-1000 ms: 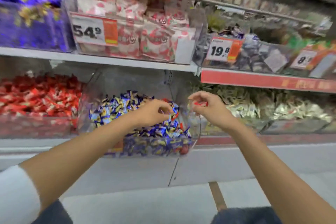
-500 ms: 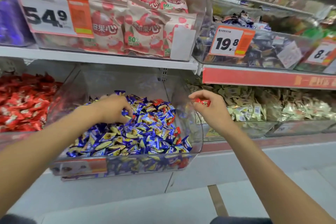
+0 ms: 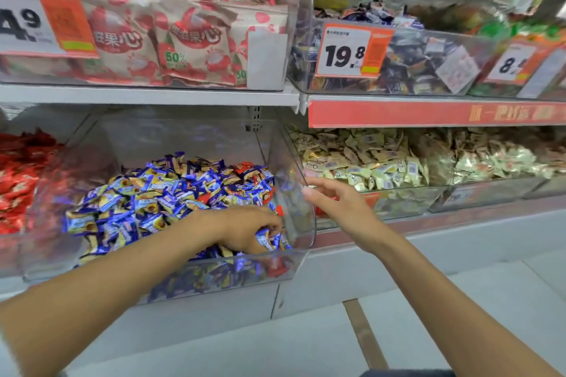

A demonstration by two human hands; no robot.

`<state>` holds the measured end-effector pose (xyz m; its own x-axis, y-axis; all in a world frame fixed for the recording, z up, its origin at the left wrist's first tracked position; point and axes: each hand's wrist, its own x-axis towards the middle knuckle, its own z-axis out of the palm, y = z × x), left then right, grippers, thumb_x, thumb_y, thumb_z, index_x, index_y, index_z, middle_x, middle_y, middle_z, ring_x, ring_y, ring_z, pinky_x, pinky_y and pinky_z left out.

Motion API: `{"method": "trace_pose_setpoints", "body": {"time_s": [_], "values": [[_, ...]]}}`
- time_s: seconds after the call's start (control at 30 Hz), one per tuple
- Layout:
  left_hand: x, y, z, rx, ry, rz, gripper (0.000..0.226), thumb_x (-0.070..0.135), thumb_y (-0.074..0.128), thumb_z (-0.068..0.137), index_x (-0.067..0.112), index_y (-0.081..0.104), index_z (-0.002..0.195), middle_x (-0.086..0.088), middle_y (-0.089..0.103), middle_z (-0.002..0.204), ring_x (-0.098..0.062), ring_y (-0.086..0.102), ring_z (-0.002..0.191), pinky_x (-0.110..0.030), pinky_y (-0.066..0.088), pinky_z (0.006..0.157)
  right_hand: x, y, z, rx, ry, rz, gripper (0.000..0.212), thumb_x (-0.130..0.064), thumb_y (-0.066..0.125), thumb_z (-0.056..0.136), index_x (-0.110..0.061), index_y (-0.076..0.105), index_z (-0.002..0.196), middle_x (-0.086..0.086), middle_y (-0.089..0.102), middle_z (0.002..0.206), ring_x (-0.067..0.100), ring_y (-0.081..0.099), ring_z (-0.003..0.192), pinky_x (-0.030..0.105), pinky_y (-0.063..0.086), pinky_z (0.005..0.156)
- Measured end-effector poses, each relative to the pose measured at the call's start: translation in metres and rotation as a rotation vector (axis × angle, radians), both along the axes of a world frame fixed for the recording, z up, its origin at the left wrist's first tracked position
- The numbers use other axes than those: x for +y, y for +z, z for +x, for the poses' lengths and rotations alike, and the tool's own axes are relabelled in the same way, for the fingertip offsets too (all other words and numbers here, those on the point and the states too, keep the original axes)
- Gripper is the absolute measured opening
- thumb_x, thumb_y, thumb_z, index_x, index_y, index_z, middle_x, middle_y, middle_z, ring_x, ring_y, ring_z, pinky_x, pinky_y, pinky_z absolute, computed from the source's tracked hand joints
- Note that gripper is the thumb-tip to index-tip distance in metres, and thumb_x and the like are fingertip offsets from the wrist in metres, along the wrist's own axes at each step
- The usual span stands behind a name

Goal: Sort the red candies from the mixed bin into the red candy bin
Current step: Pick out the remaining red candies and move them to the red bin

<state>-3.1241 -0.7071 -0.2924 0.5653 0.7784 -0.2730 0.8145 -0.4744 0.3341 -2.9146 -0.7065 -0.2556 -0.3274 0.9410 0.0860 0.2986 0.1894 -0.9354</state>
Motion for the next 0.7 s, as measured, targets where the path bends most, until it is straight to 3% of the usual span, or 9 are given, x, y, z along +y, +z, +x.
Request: {"method": "trace_pose_setpoints", "body": {"time_s": [0.07, 0.17, 0.27, 0.33, 0.4, 0.47, 0.5, 0.57, 0.7], "values": [[0.001, 0.005, -0.012, 0.047, 0.007, 0.092, 0.023, 0.027, 0.066, 0.085, 0.018, 0.050, 0.099, 0.003, 0.045, 0.099, -0.016, 0.044, 0.090, -0.028, 0.036, 0.074, -0.001, -0.001, 0.000, 0.029, 0.008, -0.008, 0.018, -0.023, 0.062, 0.091, -0.025, 0.063, 0.109, 0.001, 0.061, 0.085, -0.005, 0.055, 0.066, 0.005, 0.042, 0.059], [0.007, 0.018, -0.051, 0.017, 0.147, 0.158, 0.021, 0.014, 0.064, 0.082, 0.024, 0.046, 0.083, 0.005, 0.047, 0.091, -0.014, 0.046, 0.086, -0.023, 0.033, 0.067, 0.002, -0.006, 0.000, 0.077, 0.025, -0.022, 0.014, -0.023, 0.064, 0.090, -0.031, 0.063, 0.102, 0.011, 0.066, 0.096, 0.012, 0.060, 0.081, 0.009, 0.047, 0.065], [0.009, 0.035, -0.091, 0.122, 0.266, 0.217, 0.021, 0.015, 0.067, 0.079, 0.029, 0.050, 0.079, 0.009, 0.052, 0.088, -0.017, 0.049, 0.089, -0.029, 0.040, 0.078, 0.004, -0.008, 0.000, 0.085, 0.025, -0.019, 0.015, -0.025, 0.064, 0.089, -0.031, 0.064, 0.103, 0.009, 0.067, 0.094, 0.011, 0.060, 0.077, 0.011, 0.048, 0.065], [0.005, 0.042, -0.093, 0.165, 0.315, 0.305, 0.019, 0.024, 0.070, 0.076, 0.035, 0.058, 0.084, 0.012, 0.056, 0.099, -0.014, 0.048, 0.100, -0.035, 0.040, 0.091, 0.005, -0.009, 0.000, 0.101, 0.027, -0.022, 0.014, -0.025, 0.065, 0.089, -0.031, 0.064, 0.102, 0.003, 0.065, 0.088, 0.008, 0.059, 0.072, 0.011, 0.047, 0.063], [0.002, 0.047, -0.068, -0.091, 0.327, 0.312, 0.018, 0.027, 0.073, 0.077, 0.040, 0.062, 0.085, 0.016, 0.058, 0.106, -0.007, 0.050, 0.105, -0.032, 0.037, 0.097, 0.006, -0.010, 0.000, 0.106, 0.035, -0.030, 0.015, -0.025, 0.065, 0.089, -0.030, 0.064, 0.103, -0.001, 0.066, 0.084, 0.008, 0.060, 0.072, 0.012, 0.047, 0.064], [-0.001, 0.044, -0.029, -0.387, 0.283, 0.091, 0.012, 0.025, 0.075, 0.079, 0.031, 0.071, 0.088, 0.015, 0.066, 0.104, -0.001, 0.058, 0.101, -0.023, 0.040, 0.093, 0.005, -0.009, 0.000, 0.107, 0.038, -0.035, 0.017, -0.025, 0.064, 0.089, -0.028, 0.064, 0.106, -0.001, 0.067, 0.086, 0.011, 0.061, 0.076, 0.012, 0.048, 0.064], [-0.001, 0.036, -0.011, -0.417, 0.225, -0.030, 0.015, 0.025, 0.076, 0.079, 0.025, 0.073, 0.094, 0.012, 0.068, 0.104, -0.001, 0.059, 0.099, -0.021, 0.042, 0.092, 0.005, -0.008, 0.000, 0.112, 0.039, -0.034, 0.017, -0.025, 0.064, 0.089, -0.028, 0.063, 0.105, 0.001, 0.068, 0.088, 0.014, 0.061, 0.078, 0.012, 0.048, 0.065], [0.001, 0.016, 0.013, -0.330, 0.067, -0.184, 0.027, 0.026, 0.078, 0.077, 0.020, 0.073, 0.103, 0.004, 0.069, 0.106, -0.010, 0.060, 0.100, -0.028, 0.043, 0.095, 0.003, -0.007, -0.001, 0.123, 0.034, -0.036, 0.014, -0.023, 0.063, 0.090, -0.030, 0.063, 0.102, 0.006, 0.068, 0.090, 0.015, 0.061, 0.080, 0.011, 0.048, 0.063], [0.017, -0.007, 0.010, -0.034, -0.065, -0.085, 0.041, 0.032, 0.081, 0.072, 0.025, 0.070, 0.111, 0.000, 0.062, 0.106, -0.016, 0.053, 0.103, -0.031, 0.043, 0.093, 0.003, -0.007, -0.002, 0.110, 0.041, -0.051, 0.012, -0.025, 0.063, 0.090, -0.033, 0.063, 0.098, 0.008, 0.066, 0.091, 0.015, 0.061, 0.080, 0.012, 0.046, 0.061]]}}
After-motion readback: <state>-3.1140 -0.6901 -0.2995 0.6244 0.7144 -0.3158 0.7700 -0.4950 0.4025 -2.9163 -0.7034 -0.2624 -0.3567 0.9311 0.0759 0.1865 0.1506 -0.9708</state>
